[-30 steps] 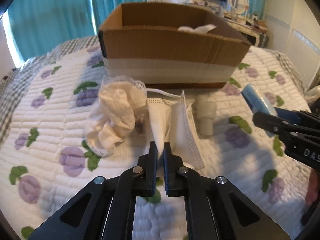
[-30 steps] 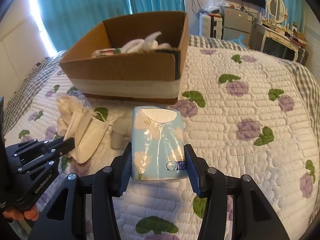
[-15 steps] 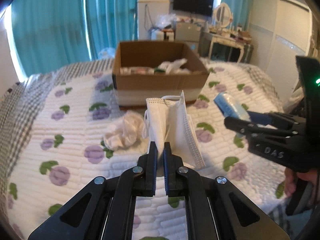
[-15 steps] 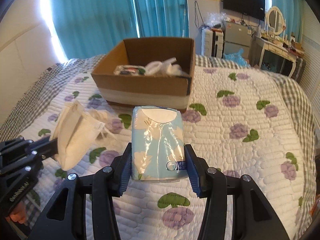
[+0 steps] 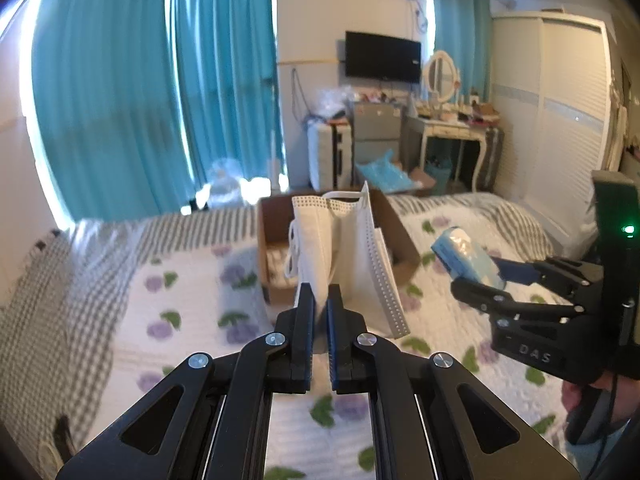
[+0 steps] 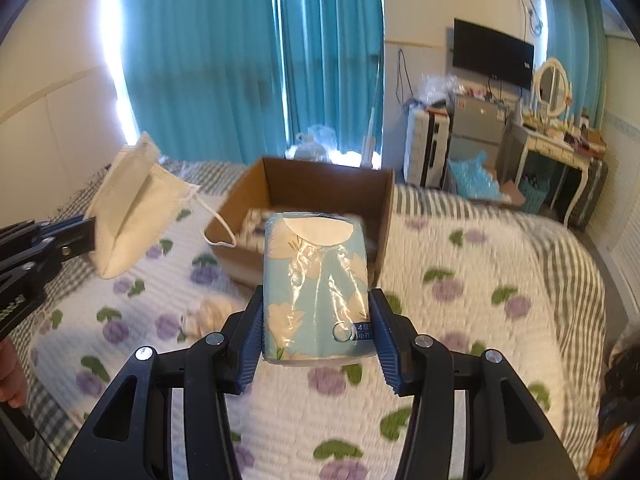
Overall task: Organize soft objects
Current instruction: 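Place the tissue pack and mask into the box and open both tools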
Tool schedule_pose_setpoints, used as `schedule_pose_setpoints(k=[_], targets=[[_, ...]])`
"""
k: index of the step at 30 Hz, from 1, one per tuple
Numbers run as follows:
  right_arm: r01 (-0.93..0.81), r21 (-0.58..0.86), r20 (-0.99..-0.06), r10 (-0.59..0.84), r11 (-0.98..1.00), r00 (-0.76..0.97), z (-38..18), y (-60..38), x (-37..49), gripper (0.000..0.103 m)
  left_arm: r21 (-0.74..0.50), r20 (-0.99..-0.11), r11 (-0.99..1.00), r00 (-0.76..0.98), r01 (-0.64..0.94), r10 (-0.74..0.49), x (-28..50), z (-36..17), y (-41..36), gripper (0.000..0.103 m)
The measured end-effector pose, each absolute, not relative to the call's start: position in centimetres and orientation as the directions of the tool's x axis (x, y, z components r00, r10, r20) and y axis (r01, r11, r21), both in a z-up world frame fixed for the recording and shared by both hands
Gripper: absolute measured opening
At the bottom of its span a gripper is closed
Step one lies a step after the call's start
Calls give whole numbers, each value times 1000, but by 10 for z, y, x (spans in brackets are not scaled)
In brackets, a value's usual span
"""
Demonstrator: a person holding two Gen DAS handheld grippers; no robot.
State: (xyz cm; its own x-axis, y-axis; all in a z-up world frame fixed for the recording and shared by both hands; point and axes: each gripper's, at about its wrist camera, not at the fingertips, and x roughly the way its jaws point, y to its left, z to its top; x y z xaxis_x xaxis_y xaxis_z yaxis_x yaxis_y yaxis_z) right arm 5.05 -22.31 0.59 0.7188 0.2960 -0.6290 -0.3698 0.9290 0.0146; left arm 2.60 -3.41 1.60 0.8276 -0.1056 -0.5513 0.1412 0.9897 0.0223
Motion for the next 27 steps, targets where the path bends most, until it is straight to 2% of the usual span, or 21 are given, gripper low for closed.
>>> schedule_pose_setpoints(k=[11, 27], targets=[[-385, -34, -572, 298, 922, 764, 42, -205, 131, 49, 65, -518, 990, 852, 124, -73, 106, 34, -37, 5], [-390, -32, -629, 285, 920, 723, -16, -183, 226, 49, 103, -607, 988, 794, 115, -29, 222, -36, -46, 7]])
